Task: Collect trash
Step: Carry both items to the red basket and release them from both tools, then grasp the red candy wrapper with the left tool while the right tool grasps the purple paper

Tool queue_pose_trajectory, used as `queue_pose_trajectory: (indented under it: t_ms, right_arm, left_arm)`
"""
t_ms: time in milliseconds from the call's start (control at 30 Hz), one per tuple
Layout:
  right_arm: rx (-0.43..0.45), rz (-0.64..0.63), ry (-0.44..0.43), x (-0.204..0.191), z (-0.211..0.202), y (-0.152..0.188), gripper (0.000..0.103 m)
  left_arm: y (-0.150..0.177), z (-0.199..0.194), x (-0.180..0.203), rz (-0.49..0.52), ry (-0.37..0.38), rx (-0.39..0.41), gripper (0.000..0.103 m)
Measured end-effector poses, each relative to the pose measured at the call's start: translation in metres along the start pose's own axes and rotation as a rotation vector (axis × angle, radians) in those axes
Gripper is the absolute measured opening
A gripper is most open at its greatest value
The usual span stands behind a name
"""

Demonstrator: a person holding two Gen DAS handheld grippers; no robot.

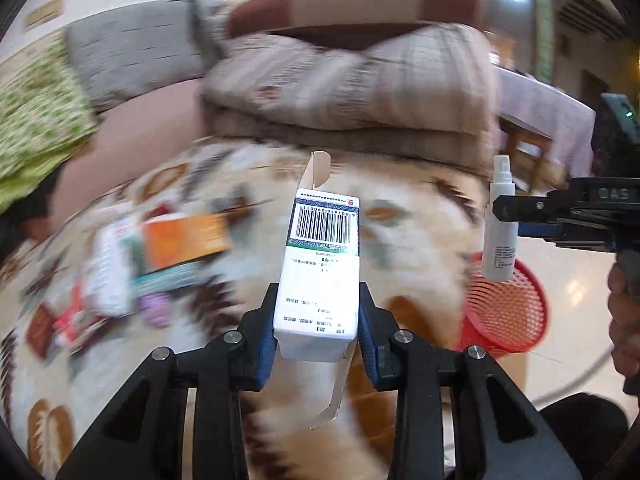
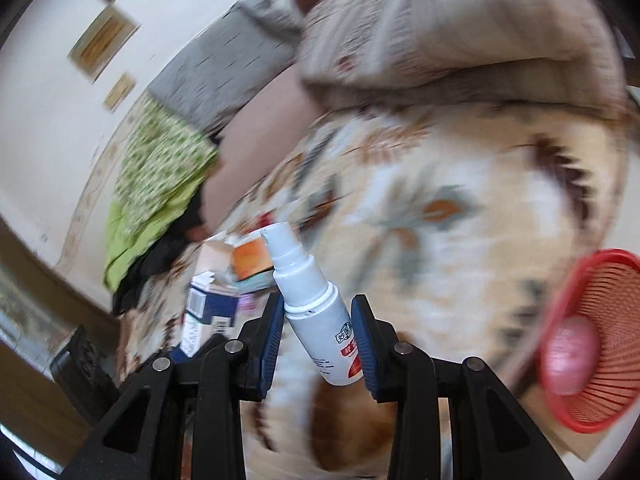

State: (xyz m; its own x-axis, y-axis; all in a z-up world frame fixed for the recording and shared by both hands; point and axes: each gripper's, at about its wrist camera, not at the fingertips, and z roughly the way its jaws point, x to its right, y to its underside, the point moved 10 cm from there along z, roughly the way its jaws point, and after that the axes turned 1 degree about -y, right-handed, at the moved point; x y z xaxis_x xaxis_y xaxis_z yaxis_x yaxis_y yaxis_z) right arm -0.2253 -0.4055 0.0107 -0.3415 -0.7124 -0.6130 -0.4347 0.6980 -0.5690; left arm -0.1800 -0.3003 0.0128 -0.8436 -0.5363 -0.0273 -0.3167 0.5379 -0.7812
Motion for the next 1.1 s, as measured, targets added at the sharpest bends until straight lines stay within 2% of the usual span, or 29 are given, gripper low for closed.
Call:
queue_pose_trajectory:
  t_ms: [133,267,400,467,500,533,567,633,733,833,967,1067,1100]
  right_arm:
    - [0.055,0.087,0.106,0.071,-0.05,-0.004,0.038]
    - [0.09,0.202,0.219,0.149,-0.092,0.0,0.038]
    - [0.11,0.271,0.27,0.194,-0.113,0.005,0.038]
    - [0.115,0.297,0.288,0.213,-0.118,0.006,0.039]
    - [0.112,0.303,0.301,0.22,-0.12,0.007,0.039]
    - [0.111,0.307,0.315,0.224,-0.12,0.008,0.04]
    - [0.111,0.314,0.332,0.232,-0.122,0.008,0.049]
    - [0.131,0.334,0.348,0.243,-0.128,0.005,0.061]
    - [0.147,0.332,0.359,0.249,-0.133,0.001,0.062]
    - [0.145,0.296,0.376,0.242,-0.134,-0.001,0.065]
    - [0.122,0.184,0.39,0.207,-0.119,-0.004,0.065]
    - [0.083,0.04,0.381,0.156,-0.095,-0.007,0.065]
    - [0.075,0.008,0.375,0.142,-0.088,-0.007,0.065]
  left_arm:
    - [-0.014,0.024,0.07,0.047,0.146,-0.031,0.034]
    - [-0.023,0.048,0.132,0.092,0.26,-0.066,0.034]
    - [-0.025,0.077,0.185,0.134,0.341,-0.109,0.035]
    - [-0.027,0.088,0.202,0.146,0.368,-0.127,0.048]
    - [-0.028,0.094,0.209,0.149,0.37,-0.137,0.061]
    - [-0.029,0.095,0.211,0.149,0.366,-0.134,0.062]
    - [-0.03,0.096,0.211,0.148,0.361,-0.133,0.062]
    - [-0.03,0.09,0.209,0.143,0.36,-0.126,0.062]
    - [-0.032,0.08,0.188,0.129,0.308,-0.106,0.062]
    - [-0.032,0.061,0.15,0.092,0.23,-0.083,0.062]
    - [-0.024,0.036,0.1,0.061,0.127,-0.081,0.062]
    - [-0.014,0.014,0.048,-0.002,0.027,-0.09,0.062]
    - [-0.014,0.009,0.038,-0.022,0.015,-0.09,0.062]
